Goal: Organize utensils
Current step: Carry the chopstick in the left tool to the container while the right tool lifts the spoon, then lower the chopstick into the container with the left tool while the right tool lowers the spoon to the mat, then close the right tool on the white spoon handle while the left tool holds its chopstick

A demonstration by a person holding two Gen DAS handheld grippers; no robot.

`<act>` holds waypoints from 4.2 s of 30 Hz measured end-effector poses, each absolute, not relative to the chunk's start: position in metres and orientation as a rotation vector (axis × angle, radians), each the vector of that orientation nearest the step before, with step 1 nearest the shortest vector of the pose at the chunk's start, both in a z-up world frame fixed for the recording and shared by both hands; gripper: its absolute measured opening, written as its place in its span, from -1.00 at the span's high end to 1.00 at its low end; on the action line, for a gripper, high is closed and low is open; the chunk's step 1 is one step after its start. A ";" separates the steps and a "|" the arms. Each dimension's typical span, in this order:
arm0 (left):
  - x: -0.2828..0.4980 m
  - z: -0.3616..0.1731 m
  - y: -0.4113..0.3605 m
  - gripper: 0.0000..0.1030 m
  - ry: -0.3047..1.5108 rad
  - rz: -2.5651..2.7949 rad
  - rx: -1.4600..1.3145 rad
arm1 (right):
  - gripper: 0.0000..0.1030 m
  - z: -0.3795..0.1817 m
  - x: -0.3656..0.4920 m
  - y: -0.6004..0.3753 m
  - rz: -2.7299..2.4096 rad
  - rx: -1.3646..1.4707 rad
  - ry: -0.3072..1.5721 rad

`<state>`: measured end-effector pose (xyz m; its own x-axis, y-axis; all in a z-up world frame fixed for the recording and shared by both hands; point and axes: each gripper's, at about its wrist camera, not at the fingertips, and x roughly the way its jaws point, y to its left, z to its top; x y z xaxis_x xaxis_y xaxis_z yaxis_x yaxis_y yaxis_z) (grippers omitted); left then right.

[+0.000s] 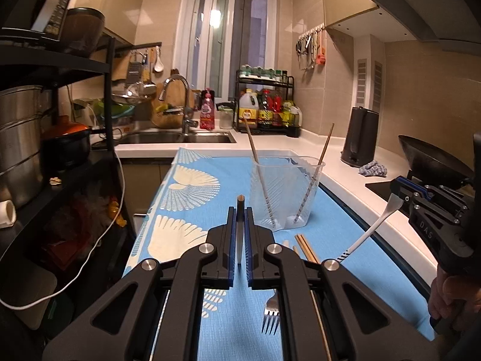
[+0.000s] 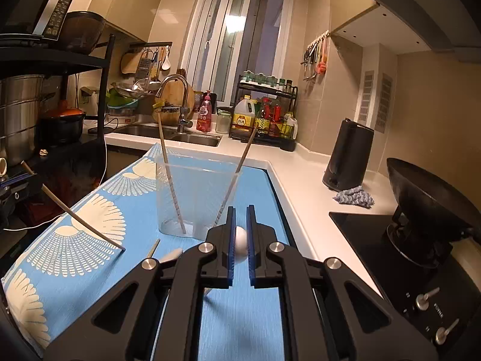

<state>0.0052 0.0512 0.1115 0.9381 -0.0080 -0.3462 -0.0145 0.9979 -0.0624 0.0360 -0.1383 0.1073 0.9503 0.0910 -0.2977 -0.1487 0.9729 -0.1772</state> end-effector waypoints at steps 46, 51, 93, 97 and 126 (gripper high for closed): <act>0.022 0.121 0.069 0.90 0.352 -0.177 -0.095 | 0.47 0.009 0.072 -0.233 0.099 0.167 0.725; 0.020 0.121 0.073 0.90 0.354 -0.175 -0.107 | 0.47 -0.015 0.086 -0.206 0.186 0.219 0.822; 0.024 0.118 0.084 0.89 0.352 -0.175 -0.133 | -0.11 -0.019 0.160 -0.197 0.289 -0.018 1.063; 0.023 0.119 0.083 0.89 0.355 -0.178 -0.140 | -0.10 -0.028 0.143 -0.175 0.380 0.055 1.112; 0.020 0.117 0.083 0.89 0.344 -0.178 -0.136 | -0.20 -0.017 0.110 -0.174 0.449 0.078 1.064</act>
